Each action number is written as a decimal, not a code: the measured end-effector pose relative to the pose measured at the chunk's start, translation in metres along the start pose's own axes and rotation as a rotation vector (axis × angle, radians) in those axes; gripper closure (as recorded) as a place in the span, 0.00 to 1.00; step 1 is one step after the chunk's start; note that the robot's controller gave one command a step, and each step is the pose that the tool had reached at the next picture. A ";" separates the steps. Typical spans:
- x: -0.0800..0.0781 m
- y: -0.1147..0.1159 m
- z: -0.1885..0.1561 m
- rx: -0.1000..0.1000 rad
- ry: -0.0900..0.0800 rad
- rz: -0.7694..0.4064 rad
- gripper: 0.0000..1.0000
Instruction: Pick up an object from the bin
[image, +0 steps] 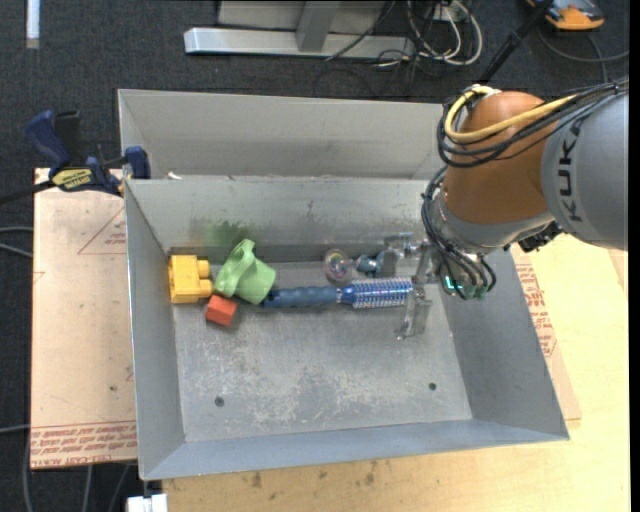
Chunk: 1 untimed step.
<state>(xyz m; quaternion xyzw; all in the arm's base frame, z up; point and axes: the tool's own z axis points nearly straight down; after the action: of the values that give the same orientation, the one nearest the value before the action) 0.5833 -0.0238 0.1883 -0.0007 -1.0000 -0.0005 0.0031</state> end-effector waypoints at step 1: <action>-0.039 0.026 0.120 0.001 -0.009 -0.242 0.00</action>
Offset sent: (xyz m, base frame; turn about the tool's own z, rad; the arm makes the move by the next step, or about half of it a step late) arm 0.0377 0.0245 -0.1183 -0.2439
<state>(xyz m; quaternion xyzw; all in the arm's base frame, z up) 0.6219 0.0018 0.0681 0.1202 -0.9927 -0.0007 -0.0015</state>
